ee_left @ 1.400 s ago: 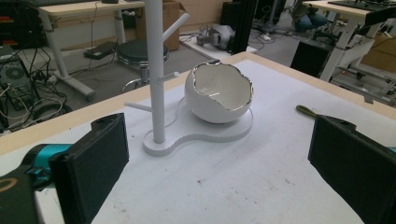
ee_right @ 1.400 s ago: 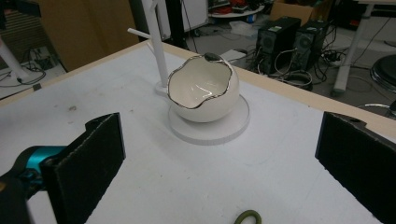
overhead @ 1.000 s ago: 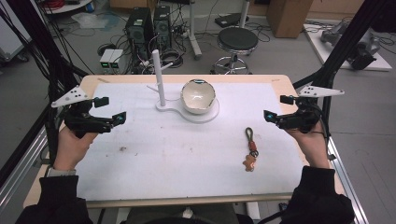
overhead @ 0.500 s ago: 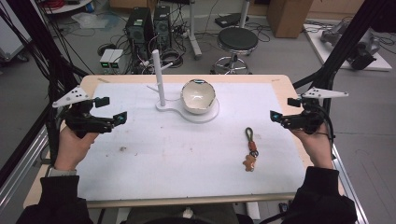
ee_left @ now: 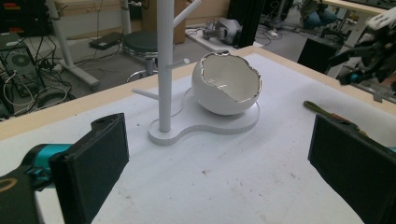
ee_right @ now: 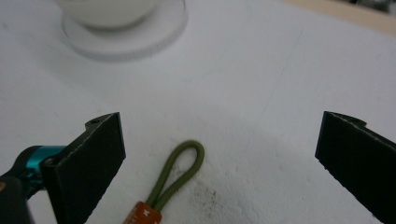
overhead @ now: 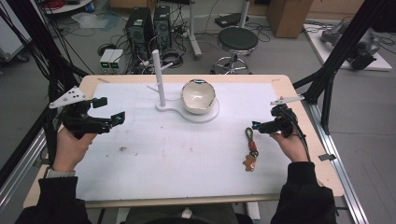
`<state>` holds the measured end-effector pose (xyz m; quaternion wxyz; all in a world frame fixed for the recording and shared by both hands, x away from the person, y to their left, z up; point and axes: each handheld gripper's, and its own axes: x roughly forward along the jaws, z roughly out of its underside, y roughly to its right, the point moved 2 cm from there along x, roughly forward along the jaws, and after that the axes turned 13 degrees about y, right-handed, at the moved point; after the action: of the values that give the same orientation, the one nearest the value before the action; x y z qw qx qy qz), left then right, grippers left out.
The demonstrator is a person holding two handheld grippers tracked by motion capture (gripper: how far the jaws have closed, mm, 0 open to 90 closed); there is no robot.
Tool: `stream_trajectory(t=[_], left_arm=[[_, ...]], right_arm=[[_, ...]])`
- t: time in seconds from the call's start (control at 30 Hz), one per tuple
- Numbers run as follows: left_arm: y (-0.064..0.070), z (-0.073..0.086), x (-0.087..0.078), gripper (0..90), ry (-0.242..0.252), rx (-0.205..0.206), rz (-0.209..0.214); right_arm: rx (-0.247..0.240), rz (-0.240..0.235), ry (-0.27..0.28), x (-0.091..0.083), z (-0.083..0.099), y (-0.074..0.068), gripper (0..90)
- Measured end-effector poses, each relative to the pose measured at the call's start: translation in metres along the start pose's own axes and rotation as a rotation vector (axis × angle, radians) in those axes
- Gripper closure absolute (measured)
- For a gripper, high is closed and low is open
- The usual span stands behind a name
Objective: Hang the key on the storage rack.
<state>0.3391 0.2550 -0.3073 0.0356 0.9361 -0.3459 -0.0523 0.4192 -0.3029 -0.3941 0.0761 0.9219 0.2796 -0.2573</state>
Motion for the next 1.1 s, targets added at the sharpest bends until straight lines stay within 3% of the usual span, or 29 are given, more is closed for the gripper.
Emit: stream_trajectory(t=[0.07, 0.17, 0.37, 0.7, 1.0, 1.07, 1.1], left_arm=[[0.000, 0.002, -0.001, 5.5, 0.000, 0.000, 0.000], [0.000, 0.004, -0.001, 5.6, -0.007, -0.002, -0.003], [-0.001, 0.006, -0.006, 5.6, -0.008, -0.009, -0.011], [-0.002, 0.010, -0.014, 5.6, -0.017, -0.016, -0.021], [-0.002, 0.012, -0.014, 5.6, -0.025, -0.018, -0.027], [-0.002, 0.013, -0.013, 5.6, -0.028, -0.018, -0.030], [-0.002, 0.013, -0.012, 5.5, -0.032, -0.022, -0.027]], right_arm=[[-0.013, 0.015, -0.053, 0.011, 0.005, -0.001, 1.0], [0.007, 0.041, -0.089, 0.024, 0.010, 0.002, 1.0], [0.036, 0.038, -0.098, 0.038, 0.015, 0.007, 1.0], [0.053, 0.051, -0.195, 0.057, 0.029, 0.015, 1.2], [0.043, 0.068, -0.213, 0.059, 0.030, 0.013, 10.0], [0.042, 0.069, -0.213, 0.057, 0.029, 0.010, 18.1], [0.028, 0.059, -0.199, 0.055, 0.029, 0.009, 28.5]])
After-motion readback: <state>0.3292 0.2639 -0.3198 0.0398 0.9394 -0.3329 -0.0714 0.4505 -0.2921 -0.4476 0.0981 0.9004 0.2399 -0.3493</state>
